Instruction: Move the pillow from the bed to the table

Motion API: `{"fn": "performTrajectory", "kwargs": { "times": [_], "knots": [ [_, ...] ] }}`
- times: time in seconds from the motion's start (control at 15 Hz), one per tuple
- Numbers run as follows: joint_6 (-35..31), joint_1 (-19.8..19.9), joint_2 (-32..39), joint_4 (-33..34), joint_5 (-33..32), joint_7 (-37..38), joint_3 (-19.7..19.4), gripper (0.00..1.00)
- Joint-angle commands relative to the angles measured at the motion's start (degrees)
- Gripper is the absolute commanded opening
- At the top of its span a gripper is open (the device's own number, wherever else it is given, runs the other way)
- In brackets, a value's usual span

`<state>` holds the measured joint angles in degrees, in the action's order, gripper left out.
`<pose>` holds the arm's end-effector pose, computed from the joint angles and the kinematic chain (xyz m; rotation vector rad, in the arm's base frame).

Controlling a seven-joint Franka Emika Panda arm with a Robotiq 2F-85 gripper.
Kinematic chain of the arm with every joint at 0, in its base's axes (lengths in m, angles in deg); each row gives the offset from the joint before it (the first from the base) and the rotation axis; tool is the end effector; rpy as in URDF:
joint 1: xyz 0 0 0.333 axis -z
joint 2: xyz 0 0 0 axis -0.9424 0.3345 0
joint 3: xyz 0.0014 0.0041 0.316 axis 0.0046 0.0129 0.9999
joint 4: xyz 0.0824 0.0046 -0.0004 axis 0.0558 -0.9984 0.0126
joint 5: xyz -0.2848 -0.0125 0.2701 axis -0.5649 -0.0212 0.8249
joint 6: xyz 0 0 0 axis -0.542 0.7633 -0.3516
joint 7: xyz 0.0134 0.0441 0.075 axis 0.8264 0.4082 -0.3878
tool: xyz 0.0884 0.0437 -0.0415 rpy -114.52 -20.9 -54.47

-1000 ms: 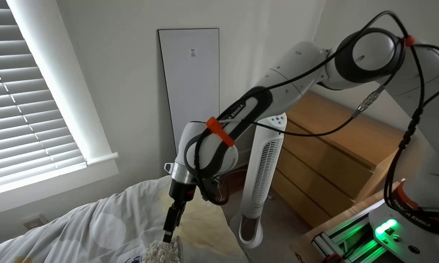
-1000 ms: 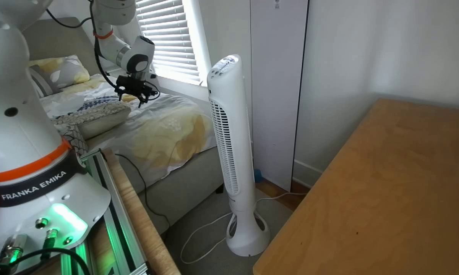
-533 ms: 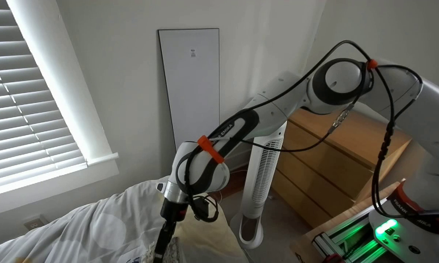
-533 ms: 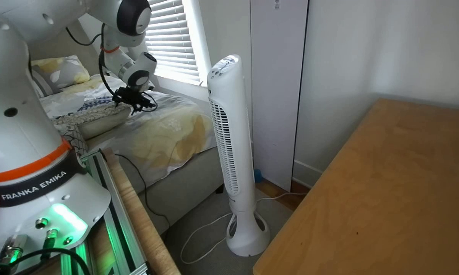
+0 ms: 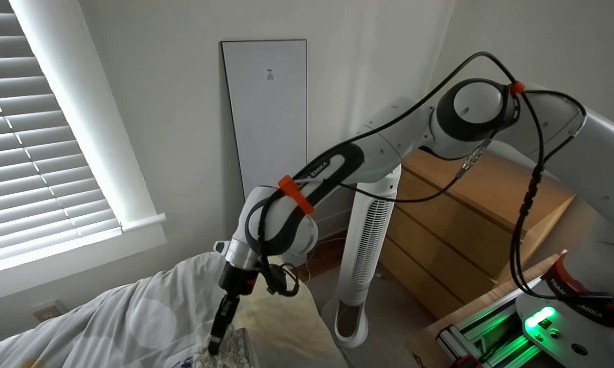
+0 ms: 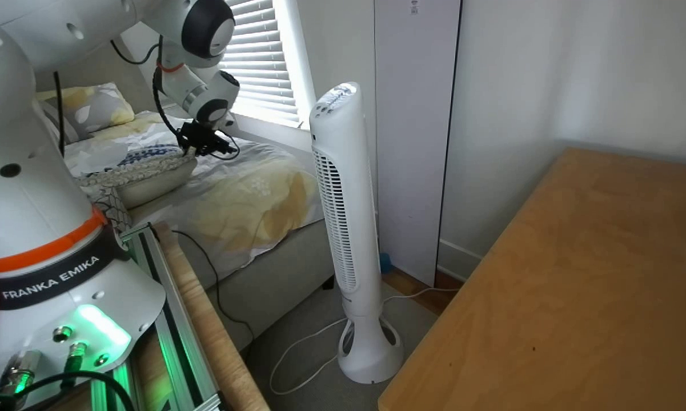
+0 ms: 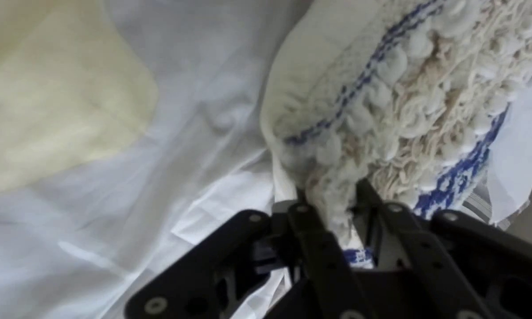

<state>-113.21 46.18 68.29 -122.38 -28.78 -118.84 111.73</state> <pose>0.3460 0.6131 0.0904 -1.9915 -1.2690 0.1573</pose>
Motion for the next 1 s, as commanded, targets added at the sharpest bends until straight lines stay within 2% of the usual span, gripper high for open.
{"fn": "performTrajectory", "kwargs": {
  "times": [0.0, 0.27, 0.47, 0.53, 0.6, 0.93],
  "knots": [
    [-0.1, 4.2, -9.5, -7.0, -2.1, 3.6, 0.7, 0.00],
    [2.8, 6.9, -16.5, -9.0, -1.8, 4.8, 1.4, 0.00],
    [7.9, 7.4, -16.6, -7.7, -0.9, 3.1, 1.7, 0.00],
    [9.4, 7.1, -16.1, -7.2, -0.9, 2.5, 1.3, 0.26],
    [10.6, 6.9, -15.6, -6.8, -0.8, 2.2, 1.1, 0.27],
    [12.2, 4.3, -10.9, -4.3, -1.3, 1.0, -0.9, 0.63]
  ]
}}
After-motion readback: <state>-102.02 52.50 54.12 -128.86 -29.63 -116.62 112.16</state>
